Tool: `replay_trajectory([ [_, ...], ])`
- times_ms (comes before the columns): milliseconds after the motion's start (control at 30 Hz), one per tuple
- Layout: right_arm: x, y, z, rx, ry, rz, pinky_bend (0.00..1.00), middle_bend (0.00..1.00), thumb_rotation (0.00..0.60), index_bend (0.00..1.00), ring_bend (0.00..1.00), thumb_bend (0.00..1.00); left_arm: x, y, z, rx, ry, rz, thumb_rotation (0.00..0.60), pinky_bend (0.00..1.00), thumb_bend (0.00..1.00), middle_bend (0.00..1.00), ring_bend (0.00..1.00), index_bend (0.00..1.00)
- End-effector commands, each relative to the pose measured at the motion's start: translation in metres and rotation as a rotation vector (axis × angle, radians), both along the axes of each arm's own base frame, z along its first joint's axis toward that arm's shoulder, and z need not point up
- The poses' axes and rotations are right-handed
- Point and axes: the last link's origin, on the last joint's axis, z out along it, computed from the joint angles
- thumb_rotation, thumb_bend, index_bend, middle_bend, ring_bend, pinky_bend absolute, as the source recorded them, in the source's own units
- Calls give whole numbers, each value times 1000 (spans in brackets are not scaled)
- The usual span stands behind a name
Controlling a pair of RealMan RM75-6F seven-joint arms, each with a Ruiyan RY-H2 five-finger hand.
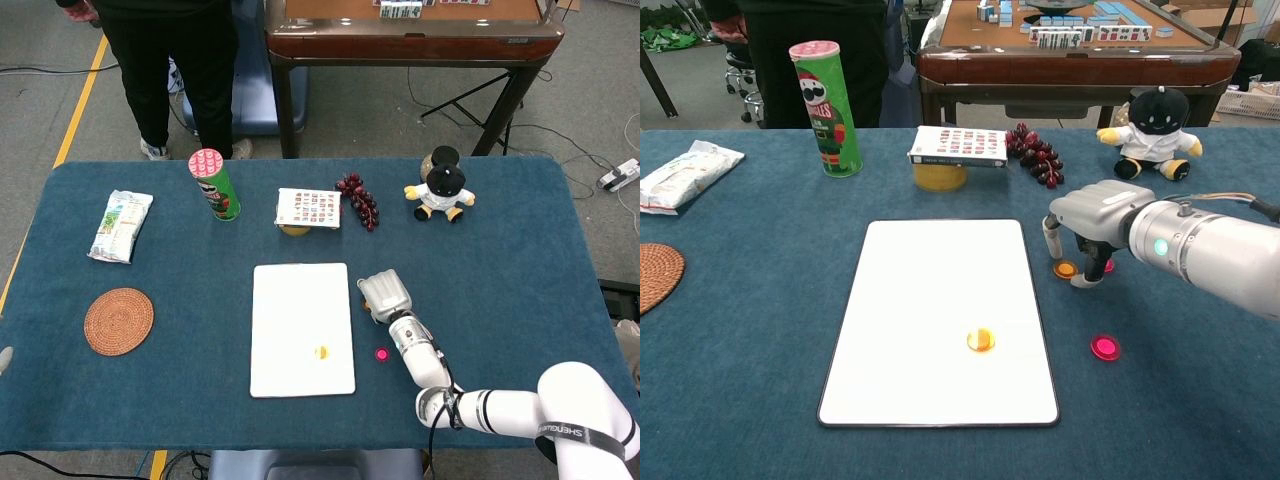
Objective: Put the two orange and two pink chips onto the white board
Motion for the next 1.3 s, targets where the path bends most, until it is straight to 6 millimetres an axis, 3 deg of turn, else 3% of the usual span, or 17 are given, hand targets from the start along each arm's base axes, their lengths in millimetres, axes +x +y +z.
replay_trajectory([
  [33,-1,0,-1,0,1,0,1000,1000,600,403,1000,242,0,0,0,-1,-1,-1,600,593,322,475,448,447],
  [667,2,2,0,-6,-32,16,1000,1000,600,519,1000,284,0,0,0,0,-1,1,600,593,322,475,447,447],
  [967,28,13,16,2,-108,84,1000,1000,600,524,1000,286,0,0,-1,-2,4,4,600,593,322,476,447,447],
  [1300,62,14,-3,47,-145,119,1000,1000,600,524,1000,287,1,-3,3,-2,0,25,600,593,322,476,447,444],
])
